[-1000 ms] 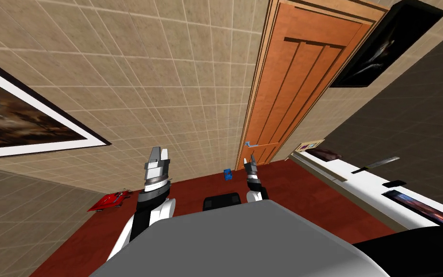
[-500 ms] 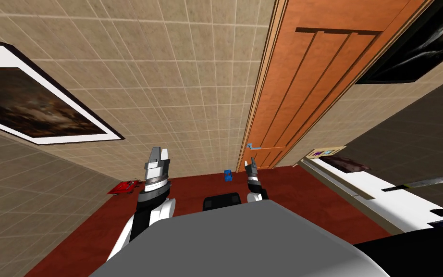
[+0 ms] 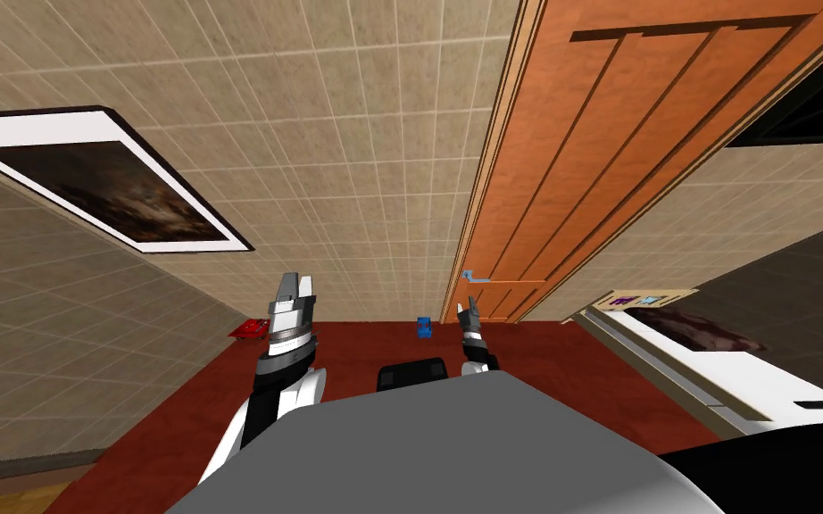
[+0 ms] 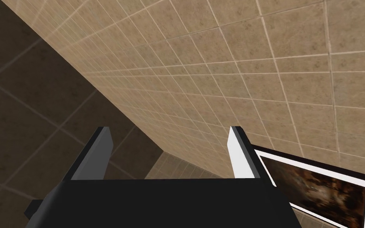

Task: Pull the door open

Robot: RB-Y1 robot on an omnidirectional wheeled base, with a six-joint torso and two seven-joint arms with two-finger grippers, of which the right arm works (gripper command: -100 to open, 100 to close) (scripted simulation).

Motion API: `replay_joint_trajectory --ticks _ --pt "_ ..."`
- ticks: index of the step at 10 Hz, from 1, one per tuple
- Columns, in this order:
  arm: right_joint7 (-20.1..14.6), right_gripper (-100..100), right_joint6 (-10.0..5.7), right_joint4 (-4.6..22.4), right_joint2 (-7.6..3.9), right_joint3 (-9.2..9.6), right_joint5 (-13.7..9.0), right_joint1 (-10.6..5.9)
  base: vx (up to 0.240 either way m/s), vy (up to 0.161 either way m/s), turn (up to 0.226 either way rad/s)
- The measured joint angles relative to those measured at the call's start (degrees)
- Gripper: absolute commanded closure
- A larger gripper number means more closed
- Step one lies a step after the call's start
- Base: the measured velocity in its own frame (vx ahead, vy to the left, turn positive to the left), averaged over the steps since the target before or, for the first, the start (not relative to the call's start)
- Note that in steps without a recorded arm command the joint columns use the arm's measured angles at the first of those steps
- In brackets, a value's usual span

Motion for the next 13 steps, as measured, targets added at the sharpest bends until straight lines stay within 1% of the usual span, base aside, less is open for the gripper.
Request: replay_joint_trajectory --ticks 2,3,4,7,9,11,13 --pt "0.9 -100 -1.22 2.1 -0.51 1.14 -2.0 -0.53 -0.009 -0.123 0.166" --pt "1.3 -100 -1.63 2.9 -1.06 1.5 -3.1 -0.67 -0.012 -0.117 0.15" --pt "2.0 -100 -1.97 3.4 -1.31 1.93 -4.1 -0.73 -0.004 -0.117 0.156" --pt "2.7 -100 -3.69 6.5 -2.47 3.36 -6.9 -1.44 -0.023 -0.122 0.202" --pt "4.0 -100 -4.75 8.7 -3.21 4.45 -9.6 -2.14 -0.027 -0.135 0.176" --pt "4.9 -100 -5.67 9.9 -3.85 5.3 -11.4 -2.26 -0.015 -0.109 0.129" --pt "5.2 -100 -7.05 13.0 -4.08 6.47 -13.1 -3.22 -0.012 -0.13 0.192"
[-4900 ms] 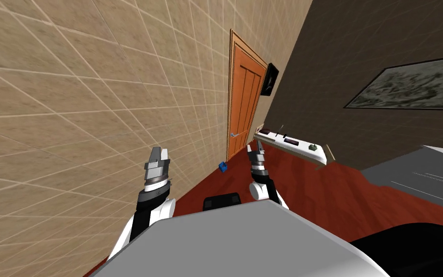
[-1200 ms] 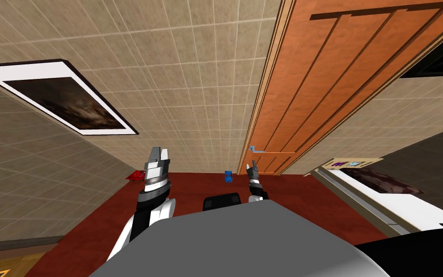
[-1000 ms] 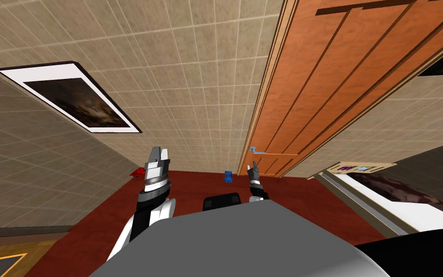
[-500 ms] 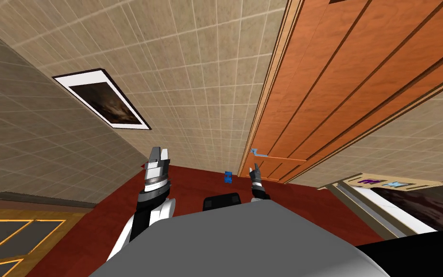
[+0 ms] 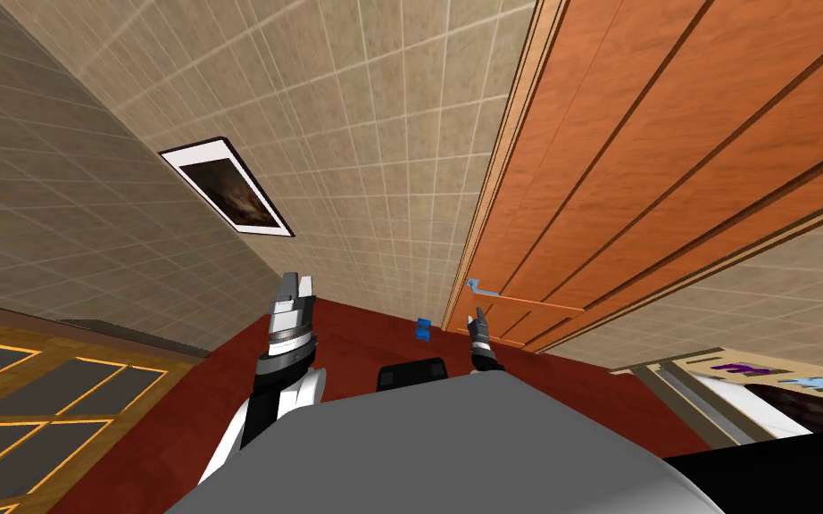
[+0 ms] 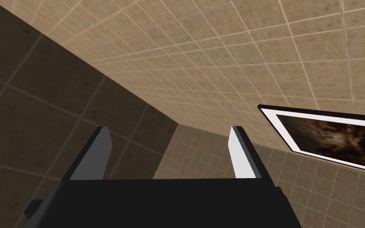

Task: Pull the door open

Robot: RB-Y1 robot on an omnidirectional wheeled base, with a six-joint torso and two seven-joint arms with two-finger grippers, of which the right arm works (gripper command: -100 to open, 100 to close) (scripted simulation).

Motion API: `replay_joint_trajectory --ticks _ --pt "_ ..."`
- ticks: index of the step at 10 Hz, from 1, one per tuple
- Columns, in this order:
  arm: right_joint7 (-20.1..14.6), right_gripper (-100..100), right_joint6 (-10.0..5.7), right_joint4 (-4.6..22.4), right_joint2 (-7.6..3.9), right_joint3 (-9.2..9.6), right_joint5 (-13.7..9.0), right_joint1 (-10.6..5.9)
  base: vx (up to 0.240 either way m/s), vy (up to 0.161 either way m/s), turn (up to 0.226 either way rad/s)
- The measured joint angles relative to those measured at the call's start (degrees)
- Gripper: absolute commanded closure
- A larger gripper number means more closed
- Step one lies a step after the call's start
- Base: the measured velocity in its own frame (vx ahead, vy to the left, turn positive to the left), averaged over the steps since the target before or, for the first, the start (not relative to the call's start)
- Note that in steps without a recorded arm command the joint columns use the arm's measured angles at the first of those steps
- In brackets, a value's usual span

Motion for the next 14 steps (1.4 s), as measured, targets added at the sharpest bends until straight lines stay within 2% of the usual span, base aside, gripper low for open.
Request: replay_joint_trajectory --ticks 1,4,6,7,8,11,14 --pt "0.9 -100 -0.4 -0.1 -0.36 0.37 -1.0 0.23 -0.012 -0.119 0.185" --pt "1.7 -100 -1.67 3.2 -1.81 1.66 -4.4 -0.83 -0.041 -0.124 0.182" --pt "2.8 -100 -3.03 5.3 -2.08 2.88 -6.4 -1.23 -0.035 -0.105 0.1" --pt "2.9 -100 -3.23 5.4 -2.09 2.96 -6.5 -1.25 0.074 -0.011 0.032" --pt "2.0 -100 -2.96 5.9 -2.71 2.42 -6.2 -1.14 0.12 -0.018 0.037" --pt "-1.1 -100 -2.4 9.2 -2.96 1.3 -5.3 -2.28 0.122 -0.012 0.038" --pt "-5.4 -100 -1.65 12.5 -4.27 -0.47 -4.1 -2.6 0.159 -0.019 0.041"
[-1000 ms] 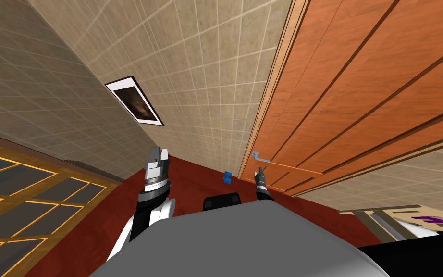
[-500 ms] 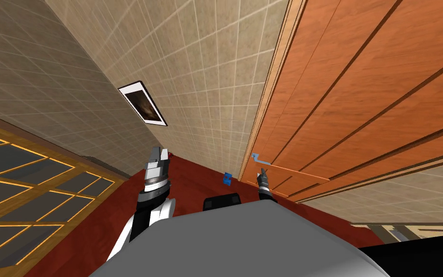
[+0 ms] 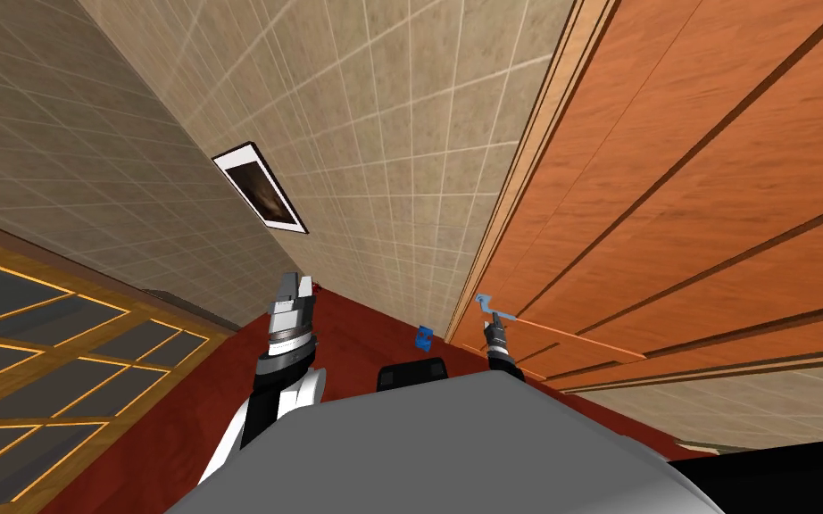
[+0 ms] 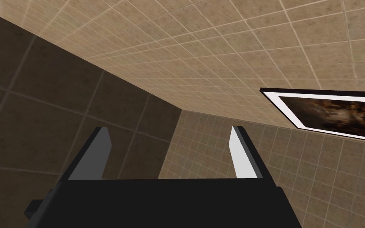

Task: Pull the door open

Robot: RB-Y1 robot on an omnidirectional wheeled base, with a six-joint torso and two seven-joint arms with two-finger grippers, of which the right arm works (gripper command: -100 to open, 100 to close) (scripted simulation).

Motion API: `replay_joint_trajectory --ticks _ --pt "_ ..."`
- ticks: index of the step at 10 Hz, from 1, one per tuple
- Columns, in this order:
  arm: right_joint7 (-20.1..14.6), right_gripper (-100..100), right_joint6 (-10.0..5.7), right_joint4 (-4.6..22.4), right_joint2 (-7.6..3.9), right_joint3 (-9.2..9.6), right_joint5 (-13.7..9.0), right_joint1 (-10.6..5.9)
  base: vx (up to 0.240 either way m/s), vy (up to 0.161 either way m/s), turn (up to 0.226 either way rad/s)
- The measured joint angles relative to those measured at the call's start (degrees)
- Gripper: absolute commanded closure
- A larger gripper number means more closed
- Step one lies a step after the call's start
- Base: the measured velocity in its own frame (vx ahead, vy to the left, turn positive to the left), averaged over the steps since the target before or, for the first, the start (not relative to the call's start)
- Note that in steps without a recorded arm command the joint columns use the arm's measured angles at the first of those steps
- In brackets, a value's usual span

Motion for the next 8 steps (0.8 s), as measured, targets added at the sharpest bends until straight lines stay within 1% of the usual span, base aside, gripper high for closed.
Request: replay_joint_trajectory --ticks 1,2,3,4,8 --pt "-1.3 -100 0.34 1.1 -0.26 -0.55 0.3 -0.39 0.127 -0.031 0.035" --pt "-3.0 -100 0.58 3.1 -0.49 -1.04 0.8 -1.06 0.136 -0.046 0.036" --pt "-4.4 -100 0.87 3.9 -0.96 -1.62 1.1 -1.13 0.06 -0.023 0.01" --pt "-4.6 100 0.95 4.0 -1.03 -1.7 1.2 -1.14 -0.008 0.003 -0.006" --pt "-4.3 100 0.98 4.0 -0.96 -1.6 1.1 -1.13 -0.013 0.005 0.0"
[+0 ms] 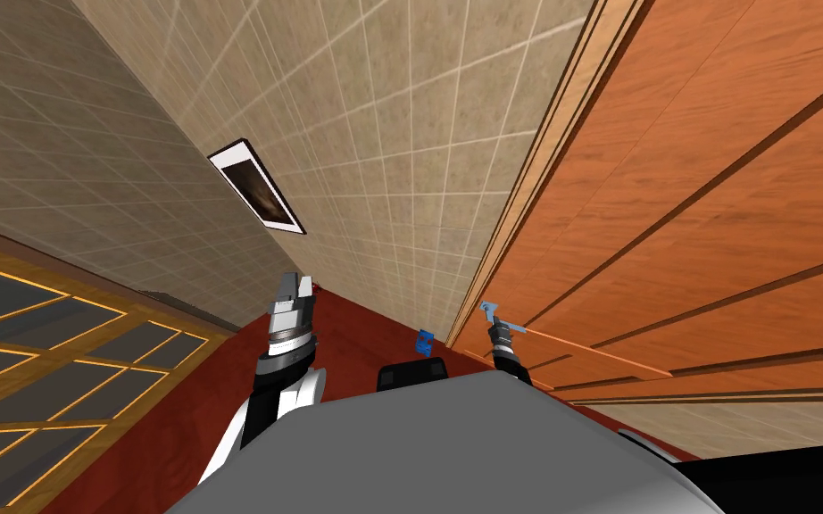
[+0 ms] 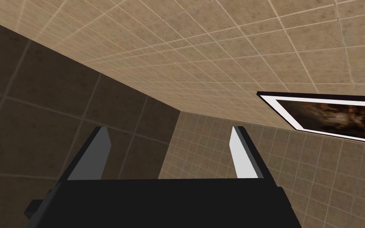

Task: Pull the door open

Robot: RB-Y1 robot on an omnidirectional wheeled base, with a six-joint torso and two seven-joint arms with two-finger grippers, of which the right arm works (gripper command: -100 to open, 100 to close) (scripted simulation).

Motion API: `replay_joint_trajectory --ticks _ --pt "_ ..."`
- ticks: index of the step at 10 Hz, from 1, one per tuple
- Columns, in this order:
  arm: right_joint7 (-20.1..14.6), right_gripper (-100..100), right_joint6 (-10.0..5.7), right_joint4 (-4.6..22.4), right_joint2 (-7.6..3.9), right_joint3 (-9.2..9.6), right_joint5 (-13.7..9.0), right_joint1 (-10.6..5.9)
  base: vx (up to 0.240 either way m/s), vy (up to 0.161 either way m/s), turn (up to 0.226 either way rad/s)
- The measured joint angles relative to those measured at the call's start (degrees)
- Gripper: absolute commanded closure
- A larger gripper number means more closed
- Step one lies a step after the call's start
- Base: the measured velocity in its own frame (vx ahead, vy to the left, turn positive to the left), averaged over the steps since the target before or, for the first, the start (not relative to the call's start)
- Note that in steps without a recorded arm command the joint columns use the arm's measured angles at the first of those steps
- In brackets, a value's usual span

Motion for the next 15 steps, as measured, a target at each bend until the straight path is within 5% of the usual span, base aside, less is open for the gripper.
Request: replay_joint_trajectory --ticks 15 --pt "-6.2 100 -0.24 -0.2 -3.95 4.47 6.8 1.0 -0.182 -0.003 0.081"
